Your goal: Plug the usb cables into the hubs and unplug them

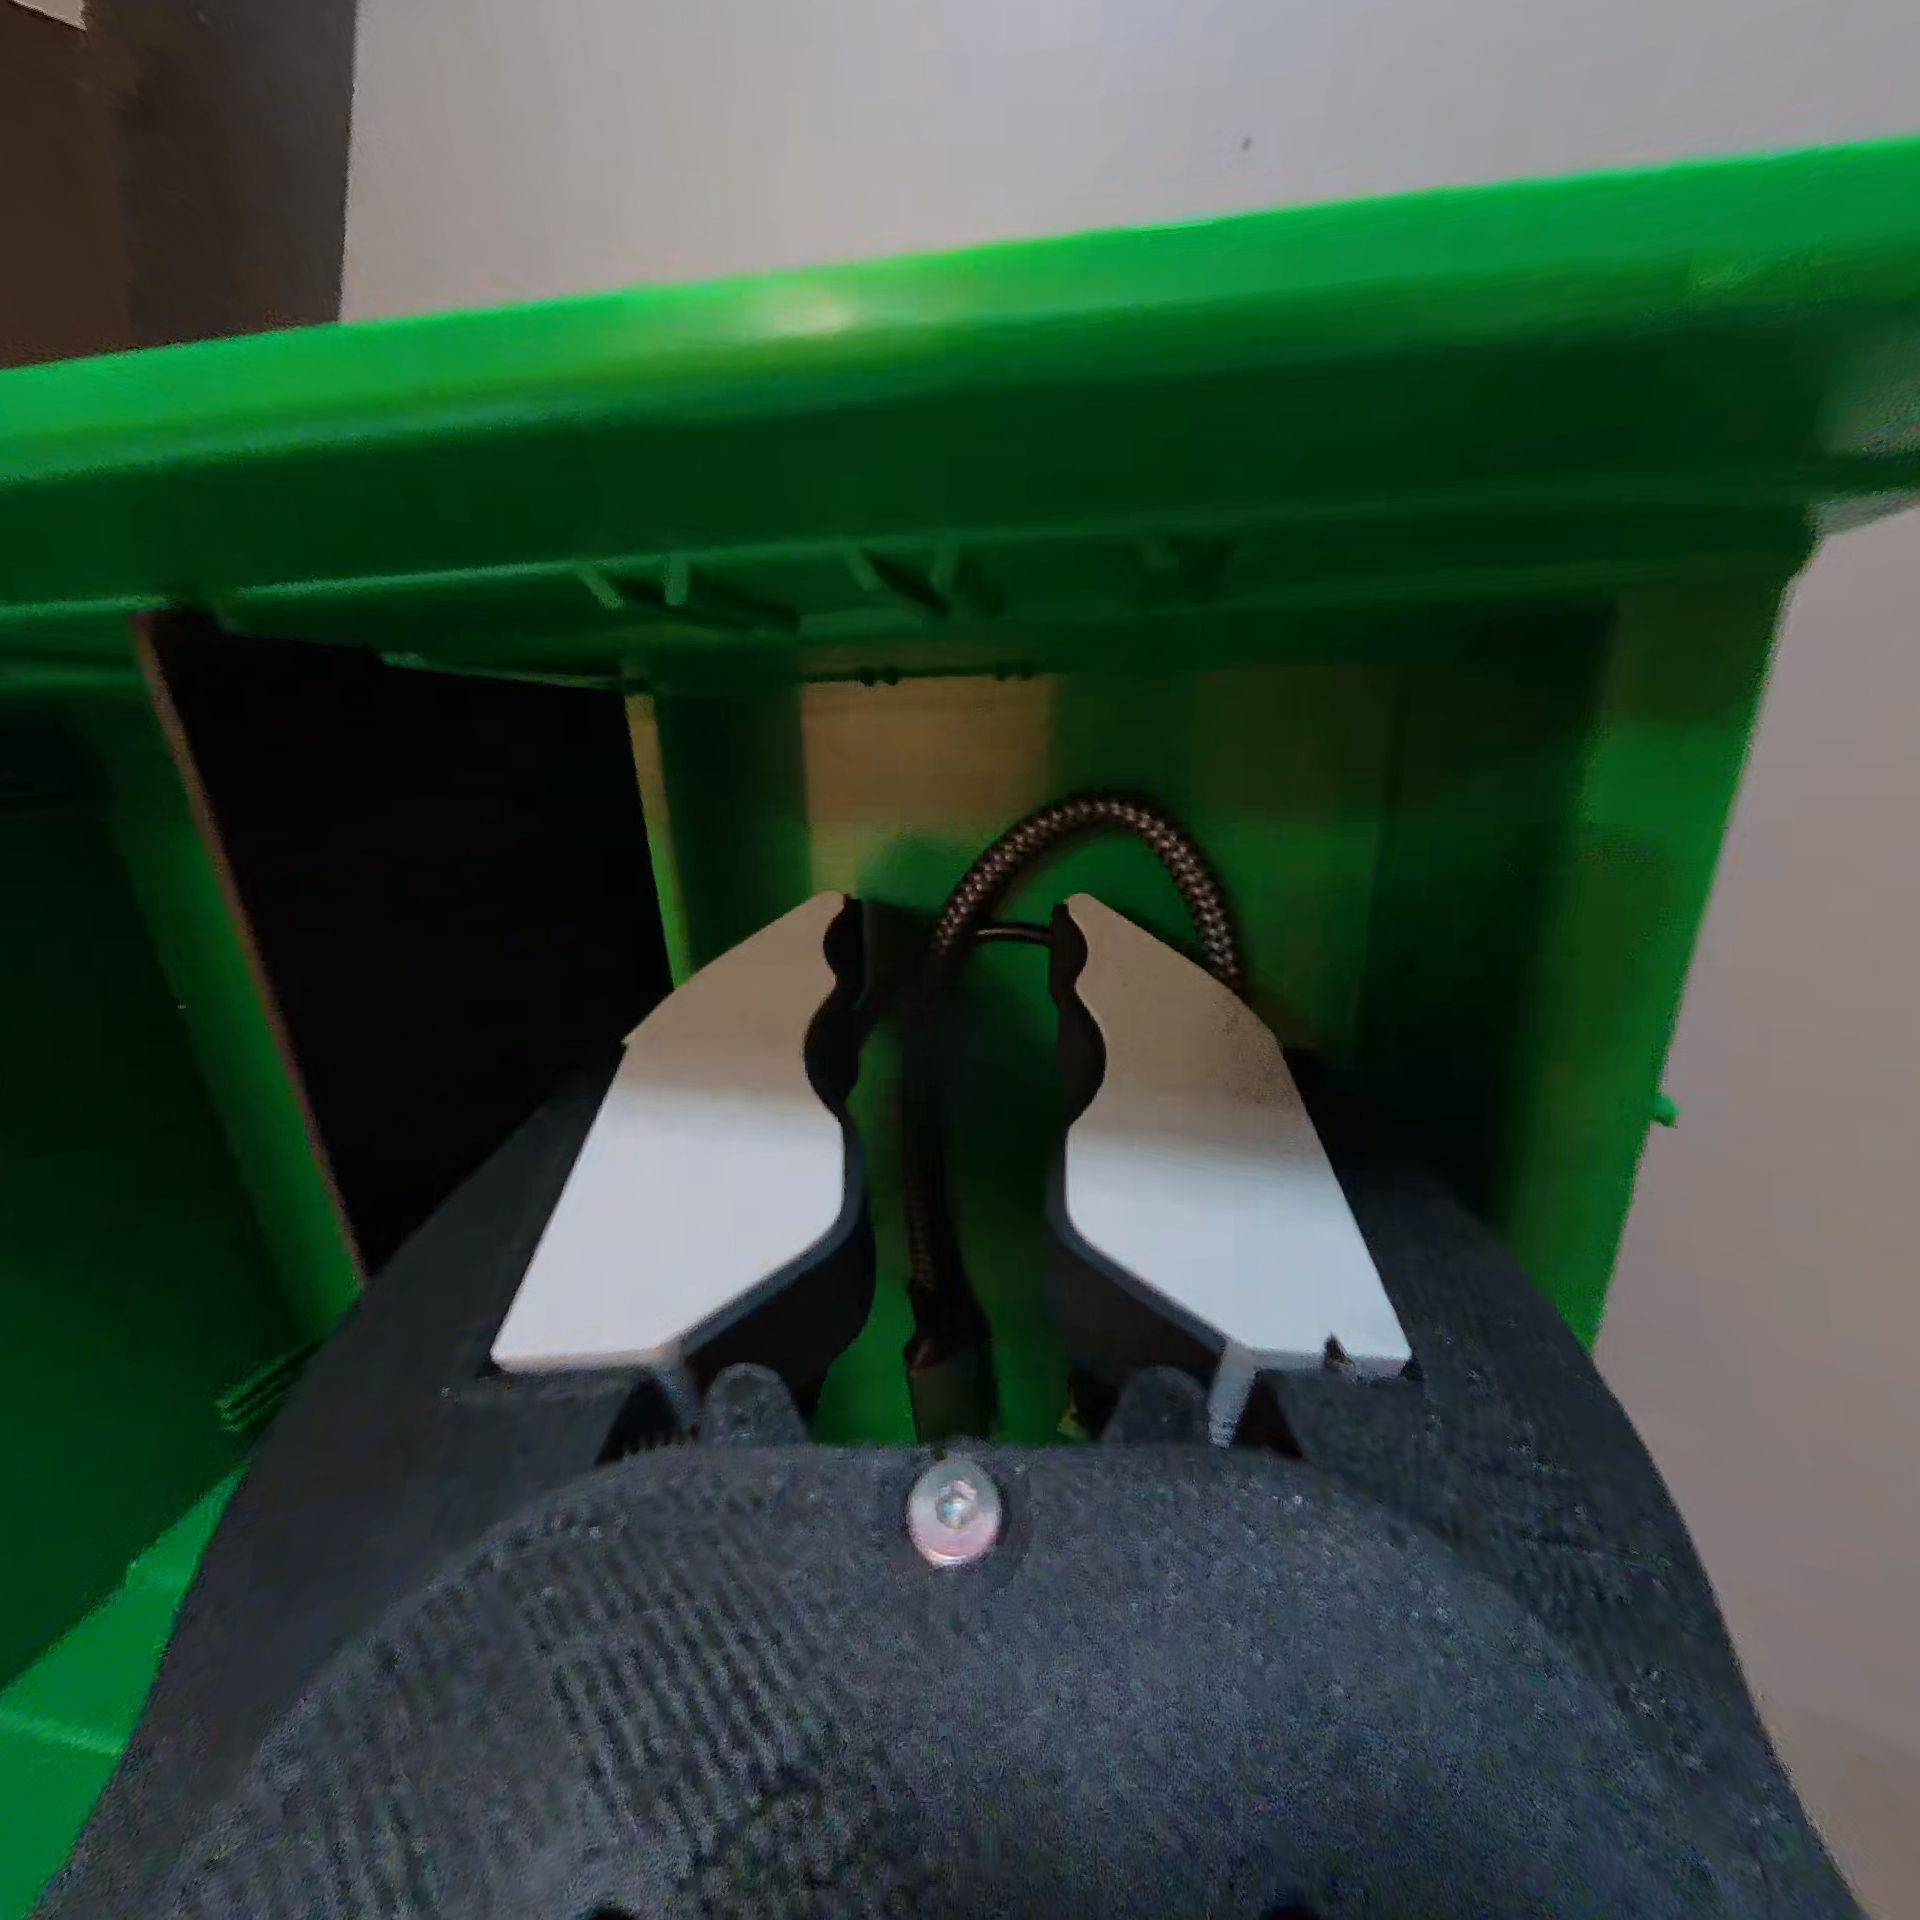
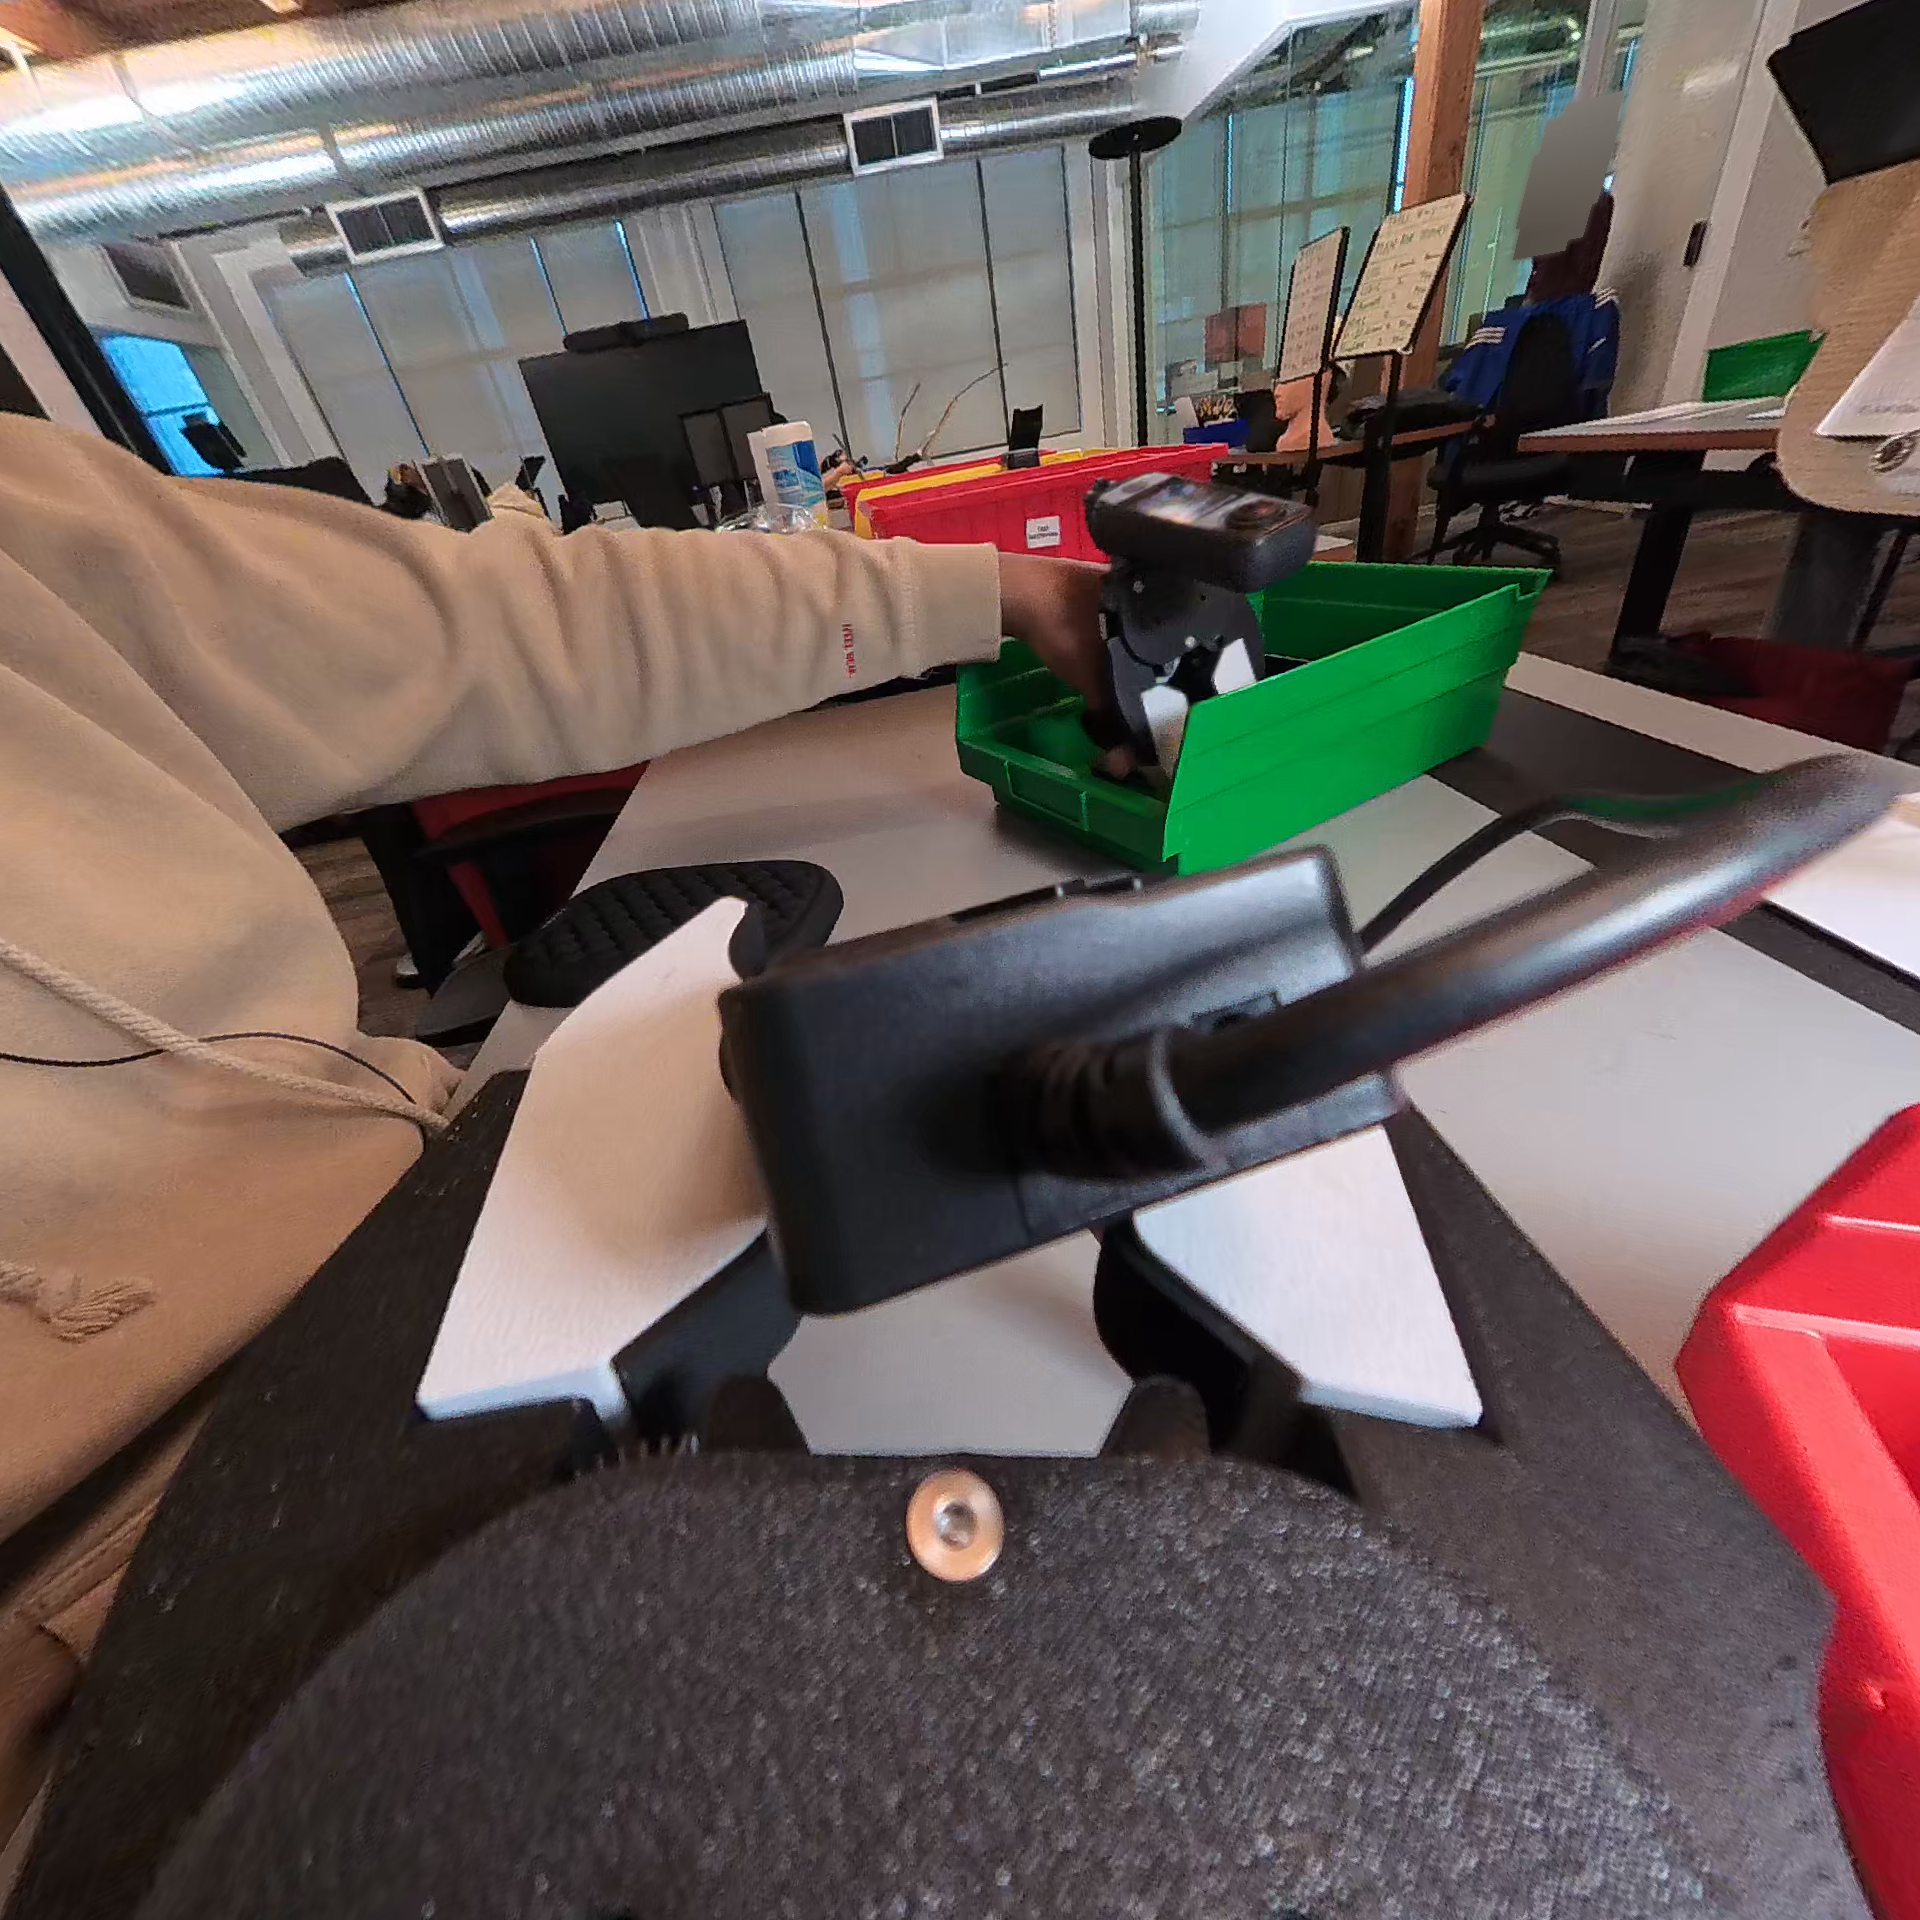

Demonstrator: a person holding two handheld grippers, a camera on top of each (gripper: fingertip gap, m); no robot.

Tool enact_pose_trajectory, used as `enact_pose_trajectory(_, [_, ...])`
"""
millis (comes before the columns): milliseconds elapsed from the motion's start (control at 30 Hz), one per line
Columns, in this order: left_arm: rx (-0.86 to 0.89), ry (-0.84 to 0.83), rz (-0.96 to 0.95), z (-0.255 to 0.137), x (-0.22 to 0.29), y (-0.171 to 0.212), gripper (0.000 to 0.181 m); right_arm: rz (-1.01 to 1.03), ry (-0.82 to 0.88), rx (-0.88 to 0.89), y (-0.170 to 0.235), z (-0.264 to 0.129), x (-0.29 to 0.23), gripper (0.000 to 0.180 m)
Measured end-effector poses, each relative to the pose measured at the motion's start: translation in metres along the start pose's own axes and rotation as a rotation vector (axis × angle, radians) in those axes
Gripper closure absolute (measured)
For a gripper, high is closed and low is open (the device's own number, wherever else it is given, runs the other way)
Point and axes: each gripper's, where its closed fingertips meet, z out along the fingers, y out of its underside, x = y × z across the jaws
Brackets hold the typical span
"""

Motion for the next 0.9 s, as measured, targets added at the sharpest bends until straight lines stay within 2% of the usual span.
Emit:
enact_pose_trajectory(33, [0.011,0.027,-0.002,0.001,0.002,-0.003,0.152,0.001,-0.002,-0.004,0.001,0.000,0.000,0.110])
enact_pose_trajectory(133, [0.019,0.092,-0.001,0.003,0.008,-0.006,0.167,0.007,-0.008,-0.010,0.004,0.002,0.000,0.110])
enact_pose_trajectory(267, [-0.014,0.001,0.030,-0.009,-0.001,0.002,0.171,0.007,-0.011,-0.015,0.005,0.002,-0.001,0.110])
enact_pose_trajectory(367, [0.054,-0.075,-0.004,-0.054,-0.014,-0.001,0.174,0.000,-0.018,-0.010,0.002,0.002,-0.003,0.111])
enact_pose_trajectory(500, [0.198,-0.181,-0.030,-0.141,-0.022,-0.020,0.174,-0.008,-0.014,-0.005,0.000,0.001,-0.004,0.110])
enact_pose_trajectory(600, [0.357,-0.246,-0.027,-0.202,-0.014,-0.048,0.174,-0.005,-0.002,0.003,-0.002,0.000,-0.001,0.110])
enact_pose_trajectory(700, [0.600,-0.236,-0.030,-0.243,0.015,-0.088,0.175,-0.010,0.012,0.009,-0.004,-0.002,0.001,0.110])
enact_pose_trajectory(800, [0.825,-0.154,-0.041,-0.250,0.058,-0.123,0.175,-0.011,0.019,0.016,-0.005,-0.005,0.003,0.110])
enact_pose_trajectory(900, [1.020,-0.009,-0.122,-0.229,0.103,-0.147,0.174,-0.010,0.026,0.025,-0.007,-0.009,0.005,0.110])
